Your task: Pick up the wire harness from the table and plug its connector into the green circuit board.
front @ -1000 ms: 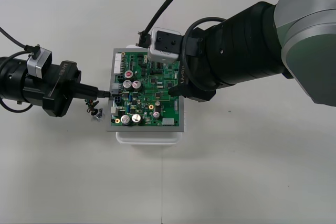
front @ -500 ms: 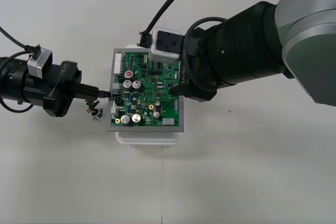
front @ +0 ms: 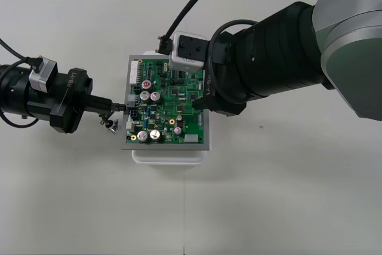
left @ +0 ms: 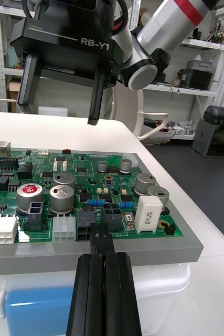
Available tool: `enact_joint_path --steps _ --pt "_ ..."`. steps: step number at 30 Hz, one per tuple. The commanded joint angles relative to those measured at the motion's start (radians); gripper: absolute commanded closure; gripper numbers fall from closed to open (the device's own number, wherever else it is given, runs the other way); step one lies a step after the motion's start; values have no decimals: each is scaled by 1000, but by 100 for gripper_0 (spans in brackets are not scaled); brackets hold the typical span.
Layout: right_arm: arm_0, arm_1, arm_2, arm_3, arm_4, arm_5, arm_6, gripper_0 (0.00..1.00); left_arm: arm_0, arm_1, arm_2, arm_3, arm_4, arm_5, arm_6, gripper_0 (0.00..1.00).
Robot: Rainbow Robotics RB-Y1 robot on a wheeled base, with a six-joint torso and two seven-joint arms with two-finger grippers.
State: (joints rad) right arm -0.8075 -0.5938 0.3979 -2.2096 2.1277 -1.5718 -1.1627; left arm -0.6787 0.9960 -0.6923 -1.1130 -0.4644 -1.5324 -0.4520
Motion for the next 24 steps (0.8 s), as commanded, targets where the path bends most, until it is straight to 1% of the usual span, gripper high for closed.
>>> enact_joint_path --steps 1,13,16,24 --pt "1 -3 7 10 3 1 35 31 -47 -11 -6 4 -6 -38 -53 100" --pt "2 11 42 19 58 1 37 31 -55 -17 -6 24 -11 -38 -63 100" --pt "1 15 42 19 58 1 37 31 -65 -36 -6 55 -13 -38 -68 100" --pt "1 15 41 13 55 1 37 31 -70 -39 -6 52 -8 -38 -56 100"
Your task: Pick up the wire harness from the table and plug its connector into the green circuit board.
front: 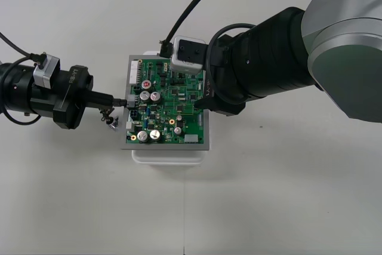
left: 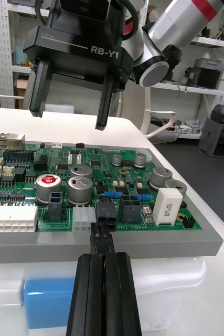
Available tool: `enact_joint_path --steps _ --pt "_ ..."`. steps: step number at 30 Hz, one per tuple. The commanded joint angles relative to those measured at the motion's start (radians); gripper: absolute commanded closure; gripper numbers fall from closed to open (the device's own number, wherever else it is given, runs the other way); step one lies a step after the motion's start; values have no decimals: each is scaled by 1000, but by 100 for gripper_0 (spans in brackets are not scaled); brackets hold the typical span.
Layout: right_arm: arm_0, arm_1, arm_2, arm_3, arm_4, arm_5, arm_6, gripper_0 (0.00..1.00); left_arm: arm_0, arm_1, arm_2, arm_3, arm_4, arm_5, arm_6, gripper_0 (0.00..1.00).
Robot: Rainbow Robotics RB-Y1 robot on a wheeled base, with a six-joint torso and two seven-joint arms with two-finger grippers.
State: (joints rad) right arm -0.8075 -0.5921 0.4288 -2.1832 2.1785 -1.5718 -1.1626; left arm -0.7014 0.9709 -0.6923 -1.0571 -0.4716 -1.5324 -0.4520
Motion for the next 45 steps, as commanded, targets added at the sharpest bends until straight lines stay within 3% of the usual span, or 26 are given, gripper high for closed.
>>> enact_joint_path --steps 1,45 --pt "2 15 10 -13 4 1 37 31 -47 -14 -7 -3 2 -38 -54 100" --pt "2 15 10 -27 -5 1 38 31 -44 -6 -6 -4 2 -38 -34 100"
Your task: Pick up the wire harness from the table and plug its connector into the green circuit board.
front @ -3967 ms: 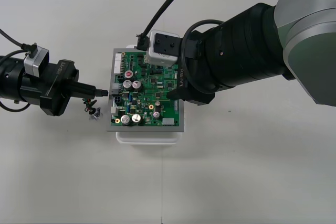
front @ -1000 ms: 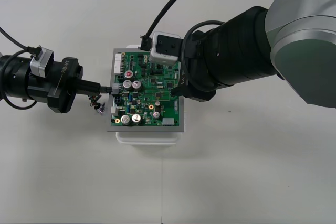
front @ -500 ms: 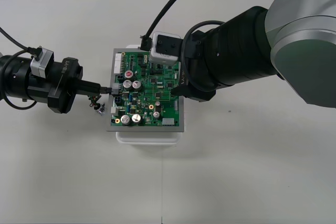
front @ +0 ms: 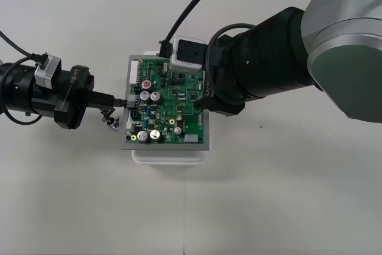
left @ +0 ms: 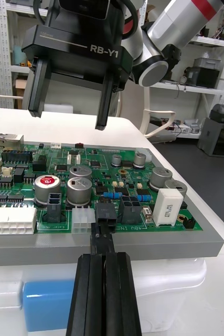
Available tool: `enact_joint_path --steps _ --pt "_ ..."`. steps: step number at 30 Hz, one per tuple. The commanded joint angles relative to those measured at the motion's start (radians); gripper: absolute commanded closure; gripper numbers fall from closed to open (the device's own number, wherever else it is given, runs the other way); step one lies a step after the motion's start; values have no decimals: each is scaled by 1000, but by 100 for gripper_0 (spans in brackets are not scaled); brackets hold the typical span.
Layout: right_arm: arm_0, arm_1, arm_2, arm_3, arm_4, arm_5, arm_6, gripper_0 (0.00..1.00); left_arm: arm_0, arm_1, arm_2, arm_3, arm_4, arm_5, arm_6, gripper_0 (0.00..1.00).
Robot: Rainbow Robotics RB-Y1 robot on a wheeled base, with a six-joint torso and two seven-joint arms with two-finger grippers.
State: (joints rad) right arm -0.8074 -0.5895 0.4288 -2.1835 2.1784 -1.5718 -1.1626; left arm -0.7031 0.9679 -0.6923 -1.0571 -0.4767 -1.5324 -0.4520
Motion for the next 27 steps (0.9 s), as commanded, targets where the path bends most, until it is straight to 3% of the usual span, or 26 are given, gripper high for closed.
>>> enact_joint_path --steps 1,27 --pt "1 13 10 -27 -3 1 38 31 -42 -5 -6 -4 9 -38 -33 100" --pt "2 14 -1 -27 -29 1 41 31 -38 3 -6 -14 18 -38 -10 100"
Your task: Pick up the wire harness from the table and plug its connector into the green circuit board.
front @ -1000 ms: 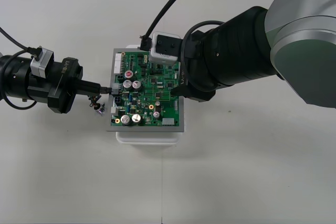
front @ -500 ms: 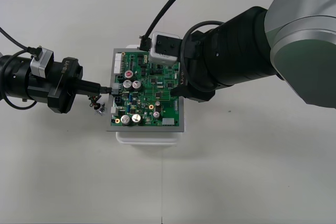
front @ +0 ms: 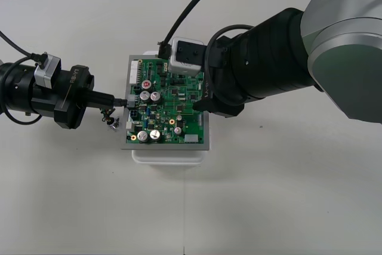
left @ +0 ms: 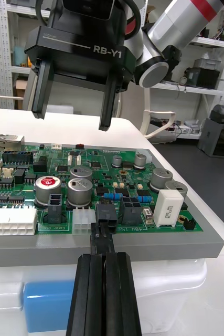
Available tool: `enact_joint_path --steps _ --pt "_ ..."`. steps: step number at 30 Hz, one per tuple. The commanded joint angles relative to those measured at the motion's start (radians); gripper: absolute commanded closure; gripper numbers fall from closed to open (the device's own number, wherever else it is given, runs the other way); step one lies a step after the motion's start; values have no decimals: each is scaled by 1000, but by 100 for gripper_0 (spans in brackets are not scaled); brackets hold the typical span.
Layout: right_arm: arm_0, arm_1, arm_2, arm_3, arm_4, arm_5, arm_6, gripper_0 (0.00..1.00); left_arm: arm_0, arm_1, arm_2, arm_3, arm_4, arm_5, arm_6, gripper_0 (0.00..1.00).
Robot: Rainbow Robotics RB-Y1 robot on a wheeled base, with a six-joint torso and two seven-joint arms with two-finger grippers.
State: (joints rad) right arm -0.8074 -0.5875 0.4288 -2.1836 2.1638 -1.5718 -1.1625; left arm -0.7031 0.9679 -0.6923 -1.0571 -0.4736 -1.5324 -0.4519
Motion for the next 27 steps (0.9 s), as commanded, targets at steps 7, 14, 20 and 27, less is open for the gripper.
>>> enact_joint_path --steps 7,14,20,27 --pt "2 11 -5 -25 -29 1 41 31 -36 6 -6 -21 17 -38 -2 100" --pt "2 12 -5 -27 -35 1 37 31 -36 8 -6 -23 17 -38 1 100" --pt "2 11 -7 -27 -44 1 26 31 -29 20 -6 -38 18 -38 6 100" --pt "2 9 -5 -25 -59 1 10 31 -22 31 -7 -50 20 -38 9 100"
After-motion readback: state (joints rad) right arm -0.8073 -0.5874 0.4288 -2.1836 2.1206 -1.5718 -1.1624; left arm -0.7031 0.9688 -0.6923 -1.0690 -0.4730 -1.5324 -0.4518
